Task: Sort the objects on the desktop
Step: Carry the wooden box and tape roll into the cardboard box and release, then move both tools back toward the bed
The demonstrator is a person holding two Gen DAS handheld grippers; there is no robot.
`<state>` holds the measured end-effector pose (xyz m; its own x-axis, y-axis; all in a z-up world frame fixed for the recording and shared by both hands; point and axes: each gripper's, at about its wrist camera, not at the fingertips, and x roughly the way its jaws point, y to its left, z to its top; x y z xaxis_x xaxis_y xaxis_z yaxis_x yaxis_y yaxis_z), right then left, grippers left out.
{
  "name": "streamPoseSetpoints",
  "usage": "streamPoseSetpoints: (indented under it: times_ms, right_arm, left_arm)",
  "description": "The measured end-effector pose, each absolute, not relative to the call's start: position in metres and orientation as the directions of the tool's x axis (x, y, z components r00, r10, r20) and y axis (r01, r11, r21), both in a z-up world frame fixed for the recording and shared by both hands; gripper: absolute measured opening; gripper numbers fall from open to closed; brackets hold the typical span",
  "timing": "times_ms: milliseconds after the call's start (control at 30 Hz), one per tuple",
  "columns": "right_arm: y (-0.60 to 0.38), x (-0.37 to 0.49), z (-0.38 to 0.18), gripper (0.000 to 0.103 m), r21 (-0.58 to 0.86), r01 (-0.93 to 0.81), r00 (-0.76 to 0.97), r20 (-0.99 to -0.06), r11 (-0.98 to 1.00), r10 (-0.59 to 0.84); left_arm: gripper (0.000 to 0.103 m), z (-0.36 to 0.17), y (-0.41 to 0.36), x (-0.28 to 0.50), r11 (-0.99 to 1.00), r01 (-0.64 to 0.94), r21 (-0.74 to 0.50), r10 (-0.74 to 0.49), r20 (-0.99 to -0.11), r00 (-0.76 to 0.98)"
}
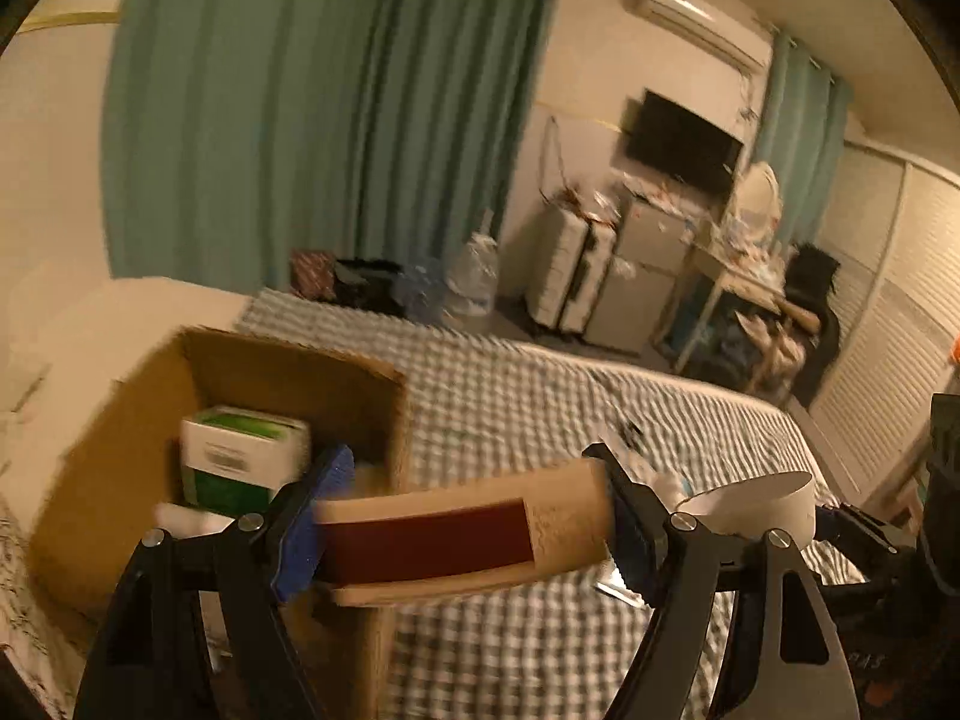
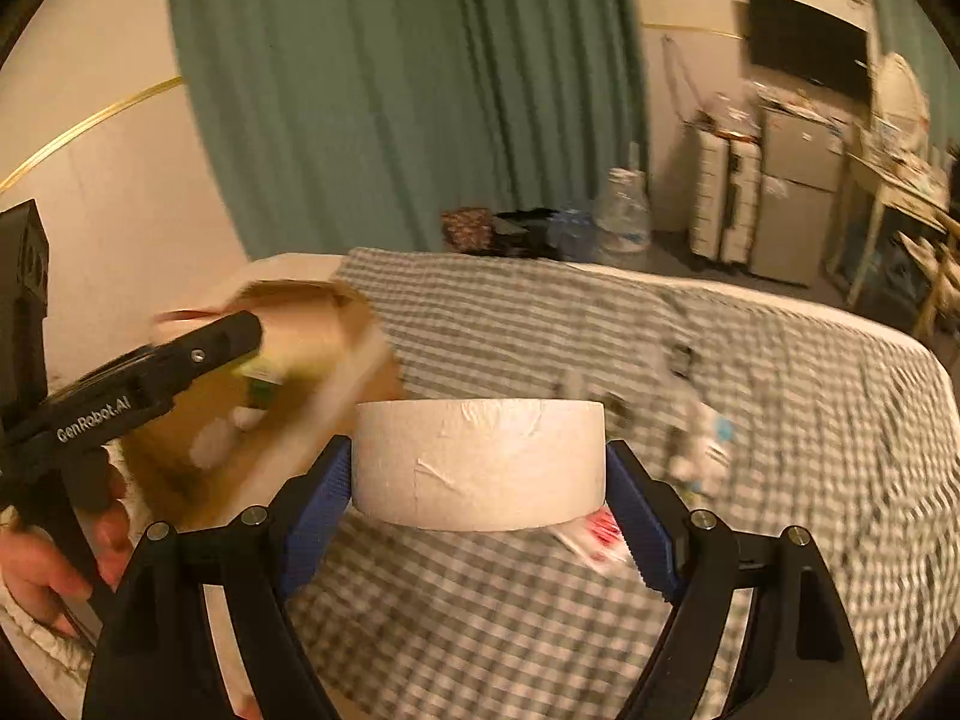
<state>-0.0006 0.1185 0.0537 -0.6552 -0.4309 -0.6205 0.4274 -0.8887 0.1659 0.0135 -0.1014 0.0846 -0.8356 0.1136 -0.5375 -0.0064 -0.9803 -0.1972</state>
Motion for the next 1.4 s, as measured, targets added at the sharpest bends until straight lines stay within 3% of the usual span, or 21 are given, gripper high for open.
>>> streamPoseSetpoints:
  times_ms: [100, 433, 633, 767, 867, 933, 1167, 1400]
  right_arm:
    - [0.077, -0.006, 0.058, 0.082, 0.155, 0.485, -0.637, -0.612, -0.861, -0.469]
    - [0.018, -0.035, 0.042, 0.082, 0.227, 0.518, -0.568, -0.63, -0.824, -0.53]
    - [0.002, -0.056, 0.042, 0.082, 0.264, 0.503, -0.538, -0.649, -0.823, -0.537]
    - [-0.021, -0.077, 0.04, 0.083, 0.343, 0.492, -0.458, -0.68, -0.8, -0.573]
    - [-0.034, -0.083, 0.046, 0.092, 0.325, 0.457, -0.464, -0.707, -0.828, -0.534]
    - [-0.026, -0.079, 0.055, 0.096, 0.305, 0.445, -0.509, -0.688, -0.842, -0.518]
    - [0.075, -0.065, 0.072, 0.098, 0.23, 0.365, -0.62, -0.662, -0.902, -0.421]
    - [0.209, -0.047, 0.025, 0.099, 0.118, 0.157, -0.631, -0.752, -0.98, -0.192]
  left_arm:
    - [0.08, 0.083, -0.13, 0.013, -0.979, 0.053, -0.197, 0.062, -0.537, -0.841]
    - [0.079, 0.041, -0.189, 0.008, -0.945, 0.15, -0.29, 0.066, -0.62, -0.782]
    - [0.08, 0.028, -0.198, 0.001, -0.942, 0.227, -0.246, -0.004, -0.671, -0.742]
    - [0.085, 0.021, -0.211, 0.001, -0.931, 0.322, -0.17, -0.115, -0.703, -0.702]
    - [0.088, 0.019, -0.216, 0.002, -0.927, 0.336, -0.165, -0.124, -0.712, -0.692]
    - [0.094, 0.02, -0.214, 0.003, -0.932, 0.324, -0.164, -0.119, -0.707, -0.697]
    - [0.098, 0.035, -0.176, 0.006, -0.96, 0.216, -0.178, -0.042, -0.672, -0.739]
    - [0.103, 0.03, -0.08, 0.003, -0.974, 0.013, -0.224, 0.144, -0.67, -0.728]
